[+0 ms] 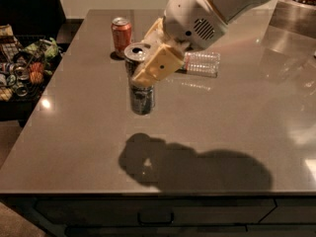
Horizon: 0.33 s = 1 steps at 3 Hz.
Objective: Pick redbull can
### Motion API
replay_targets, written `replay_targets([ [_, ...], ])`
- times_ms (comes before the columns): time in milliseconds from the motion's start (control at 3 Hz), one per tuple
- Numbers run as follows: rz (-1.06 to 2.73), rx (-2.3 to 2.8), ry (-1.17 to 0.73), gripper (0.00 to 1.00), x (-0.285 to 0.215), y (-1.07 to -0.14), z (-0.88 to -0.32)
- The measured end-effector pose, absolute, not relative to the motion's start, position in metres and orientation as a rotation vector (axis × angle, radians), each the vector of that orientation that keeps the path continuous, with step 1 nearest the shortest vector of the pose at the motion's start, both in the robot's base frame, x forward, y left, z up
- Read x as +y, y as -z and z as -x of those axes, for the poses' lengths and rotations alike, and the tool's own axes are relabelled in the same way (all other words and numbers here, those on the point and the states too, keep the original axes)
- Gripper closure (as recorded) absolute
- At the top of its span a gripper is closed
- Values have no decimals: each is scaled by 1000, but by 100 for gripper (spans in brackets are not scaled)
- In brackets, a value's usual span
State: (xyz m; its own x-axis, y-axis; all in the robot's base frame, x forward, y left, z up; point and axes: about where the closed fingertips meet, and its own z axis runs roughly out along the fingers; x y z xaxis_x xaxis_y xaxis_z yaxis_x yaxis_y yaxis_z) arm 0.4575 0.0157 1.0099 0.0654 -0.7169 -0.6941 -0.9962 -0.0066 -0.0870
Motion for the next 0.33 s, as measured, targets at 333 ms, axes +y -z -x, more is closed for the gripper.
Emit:
replay_targets([
  [333, 1777, 1706, -630, 100, 16, -1011, -458],
])
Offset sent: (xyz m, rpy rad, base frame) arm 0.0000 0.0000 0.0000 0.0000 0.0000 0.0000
